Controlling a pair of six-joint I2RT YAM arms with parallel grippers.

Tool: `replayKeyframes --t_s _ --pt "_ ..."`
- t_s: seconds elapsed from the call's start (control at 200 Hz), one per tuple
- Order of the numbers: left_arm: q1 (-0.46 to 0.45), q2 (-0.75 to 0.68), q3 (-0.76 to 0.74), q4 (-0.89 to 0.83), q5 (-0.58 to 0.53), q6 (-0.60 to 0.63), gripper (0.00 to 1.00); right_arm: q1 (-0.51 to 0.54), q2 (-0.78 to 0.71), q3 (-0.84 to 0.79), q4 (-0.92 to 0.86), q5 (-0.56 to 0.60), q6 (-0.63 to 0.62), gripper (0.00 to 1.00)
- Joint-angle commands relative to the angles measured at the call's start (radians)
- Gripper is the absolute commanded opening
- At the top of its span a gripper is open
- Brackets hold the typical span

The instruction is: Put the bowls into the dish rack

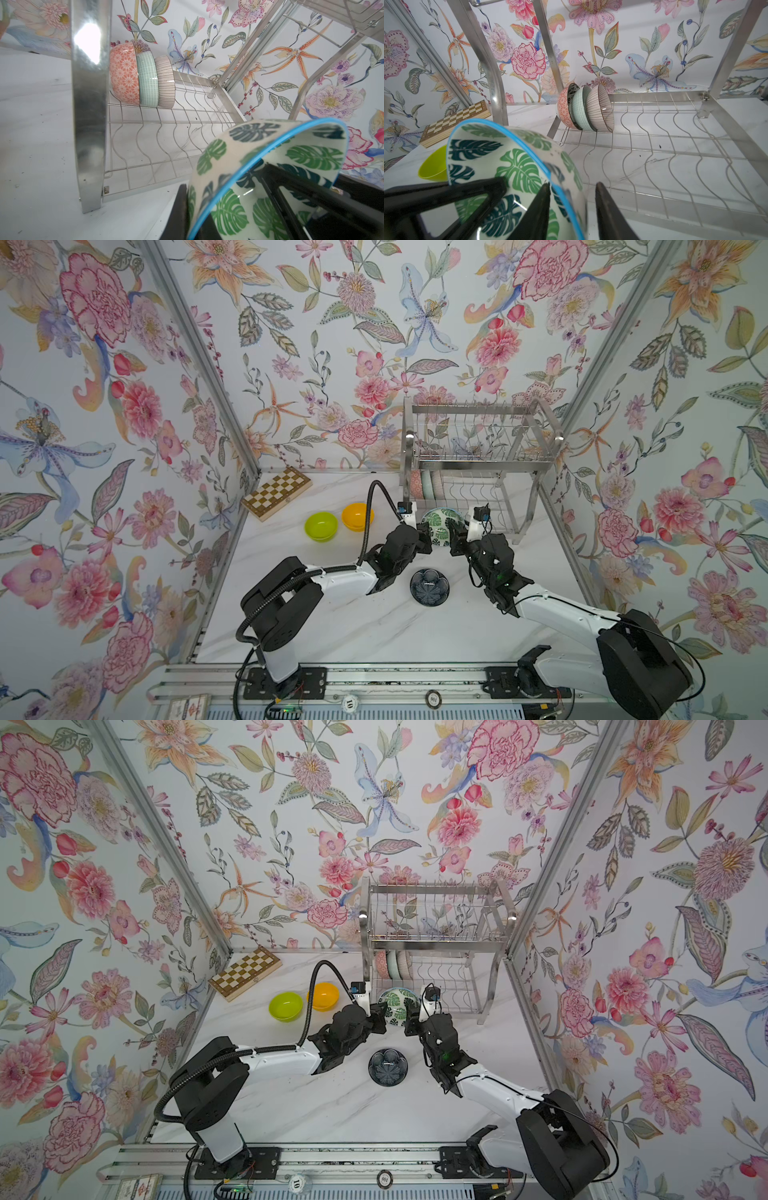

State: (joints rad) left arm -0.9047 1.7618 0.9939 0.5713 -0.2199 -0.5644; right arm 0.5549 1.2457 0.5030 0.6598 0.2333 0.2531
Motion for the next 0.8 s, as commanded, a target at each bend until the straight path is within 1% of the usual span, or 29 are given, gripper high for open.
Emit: replayKeyframes --t_s 0.0,0.035,0.08,0.185,0.28,0.305,0.315,0.445,0.53,0.601,0.696,0.796 --pt "-0.01 -0.036 -0.012 0.068 -0.101 0.055 0.0 -0.042 -0.013 0.016 0.019 -0.038 0.041 0.44" --pt "-0.011 -0.037 -0.013 0.068 -0.122 0.068 0.0 -0.054 -0.02 0.011 0.02 -0.05 0.056 0.47" --pt "-0.012 -0.038 -0.012 0.072 -0.15 0.09 0.0 -0.073 -0.03 0.004 0.025 -0.067 0.078 0.55" --pt "-0.02 -0.035 -0.005 0.085 -0.23 0.162 0.0 -0.121 -0.063 -0.009 0.018 -0.089 0.146 0.67" --pt "-0.04 -0.022 0.01 0.113 -0.317 0.265 0.0 -0.17 -0.097 -0.014 0.0 -0.108 0.227 0.89" --pt "-0.046 -0.017 0.015 0.122 -0.342 0.291 0.0 -0.183 -0.106 -0.014 -0.006 -0.112 0.249 0.97" --pt "-0.047 -0.015 0.017 0.126 -0.35 0.302 0.0 -0.188 -0.111 -0.014 -0.009 -0.114 0.256 0.98" --pt "-0.073 0.026 0.045 0.181 -0.432 0.444 0.0 -0.241 -0.153 -0.005 -0.062 -0.147 0.4 0.99" --pt "-0.087 0.062 0.064 0.216 -0.495 0.52 0.0 -0.261 -0.172 0.013 -0.145 -0.148 0.505 0.99" --pt "-0.093 0.094 0.084 0.241 -0.542 0.567 0.0 -0.28 -0.185 0.016 -0.166 -0.179 0.605 0.99" --pt "-0.099 0.144 0.126 0.248 -0.61 0.624 0.0 -0.292 -0.202 0.021 -0.193 -0.194 0.74 0.99" --pt "-0.105 0.173 0.143 0.286 -0.636 0.676 0.0 -0.291 -0.209 0.047 -0.221 -0.21 0.839 0.99"
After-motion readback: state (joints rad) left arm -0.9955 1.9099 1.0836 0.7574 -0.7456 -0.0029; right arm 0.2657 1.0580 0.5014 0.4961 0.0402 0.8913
